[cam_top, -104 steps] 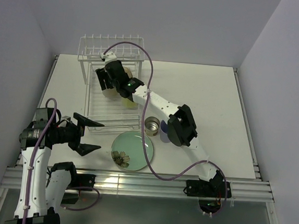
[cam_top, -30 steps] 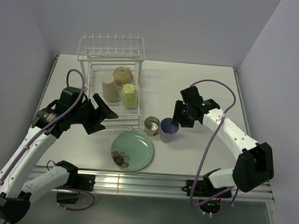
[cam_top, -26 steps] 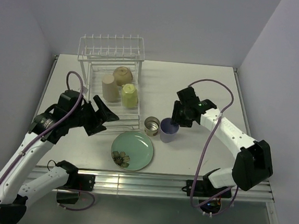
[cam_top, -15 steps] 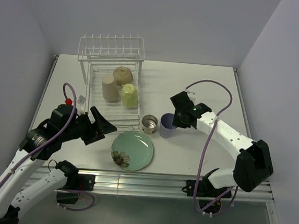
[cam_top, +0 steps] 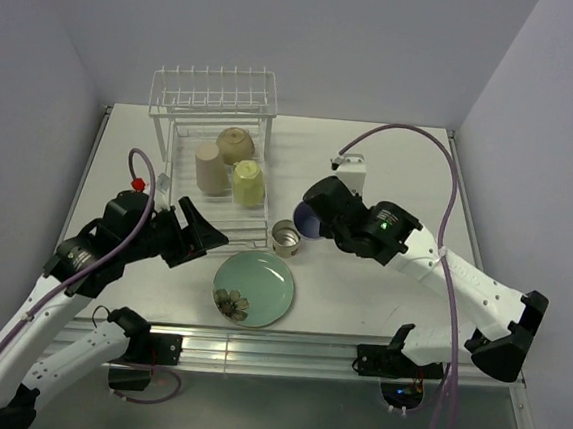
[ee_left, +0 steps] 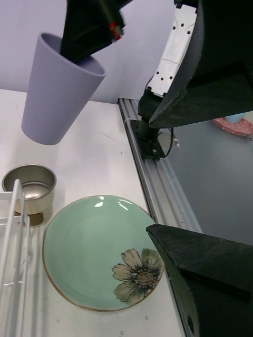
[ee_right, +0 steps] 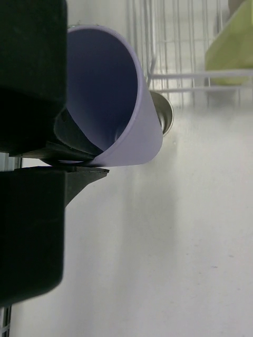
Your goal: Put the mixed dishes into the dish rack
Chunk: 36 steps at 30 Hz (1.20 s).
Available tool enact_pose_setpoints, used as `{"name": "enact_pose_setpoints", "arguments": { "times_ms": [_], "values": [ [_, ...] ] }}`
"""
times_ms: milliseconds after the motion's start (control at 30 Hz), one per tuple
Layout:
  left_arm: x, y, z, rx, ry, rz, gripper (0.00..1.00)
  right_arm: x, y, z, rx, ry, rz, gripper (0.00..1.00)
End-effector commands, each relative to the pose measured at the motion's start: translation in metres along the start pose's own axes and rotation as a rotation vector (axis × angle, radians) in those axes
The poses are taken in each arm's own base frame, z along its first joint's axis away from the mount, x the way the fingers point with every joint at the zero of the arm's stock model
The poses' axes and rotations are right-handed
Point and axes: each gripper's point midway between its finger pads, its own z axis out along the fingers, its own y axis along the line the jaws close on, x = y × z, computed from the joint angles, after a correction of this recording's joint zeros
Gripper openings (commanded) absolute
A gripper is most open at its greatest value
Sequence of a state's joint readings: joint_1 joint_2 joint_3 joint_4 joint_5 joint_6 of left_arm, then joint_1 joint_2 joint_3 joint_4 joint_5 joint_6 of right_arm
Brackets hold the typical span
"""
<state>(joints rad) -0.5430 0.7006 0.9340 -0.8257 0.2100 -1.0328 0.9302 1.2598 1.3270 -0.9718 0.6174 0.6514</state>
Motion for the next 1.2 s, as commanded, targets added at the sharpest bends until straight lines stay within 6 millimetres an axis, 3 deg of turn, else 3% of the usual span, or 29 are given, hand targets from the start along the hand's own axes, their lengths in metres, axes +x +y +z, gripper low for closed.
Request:
{"name": "enact_pose_setpoints", "arguments": {
  "times_ms": [0,167,200,267,400,500,767,933,967,1067,1100,1133,1167],
  "values": [
    [-0.018,-0.026,-0.001,0.065,-0.064,0.085,0.79,-0.013,0.008,-0.009,0.026,-0.040,-0.077,0.00],
    [-0.020,-0.027,0.011,0.025,-0.075,0.107,0.80,-0.021,0.046,-0.014,-0.005,-0.040,-0.152,0.00],
    [-0.016,-0.029,0.013,0.023,-0.064,0.116,0.80,-0.012,0.055,-0.010,0.004,-0.016,-0.197,0.00],
    [-0.015,-0.034,0.014,0.028,-0.068,0.114,0.80,-0.015,0.066,-0.012,0.004,-0.019,-0.213,0.00],
    [-0.008,-0.049,0.010,0.069,-0.071,0.123,0.80,-0.002,0.086,-0.009,0.030,0.000,-0.288,0.00],
    [-0.003,-0.051,0.011,0.064,-0.071,0.132,0.80,0.003,0.104,-0.017,-0.009,-0.007,-0.306,0.00],
    [0.029,-0.037,0.035,-0.005,0.003,0.163,0.80,0.009,0.148,-0.057,-0.111,-0.031,-0.314,0.00],
    [0.039,-0.024,0.042,-0.054,0.005,0.147,0.77,0.015,0.161,-0.084,-0.150,-0.047,-0.303,0.00],
    [0.039,-0.023,0.042,-0.055,-0.007,0.150,0.75,0.018,0.158,-0.087,-0.142,-0.043,-0.318,0.00],
    [0.036,-0.021,0.038,-0.054,-0.036,0.142,0.44,0.026,0.160,-0.107,-0.166,-0.050,-0.307,0.00],
    [0.035,-0.022,0.034,-0.041,-0.046,0.136,0.17,0.031,0.162,-0.115,-0.184,-0.052,-0.311,0.00],
    [0.034,-0.019,0.033,-0.045,-0.051,0.132,0.01,0.033,0.162,-0.119,-0.191,-0.045,-0.295,0.02],
    [0.034,-0.017,0.032,-0.043,-0.057,0.122,0.00,0.037,0.161,-0.122,-0.199,-0.033,-0.297,0.09]
  ]
}}
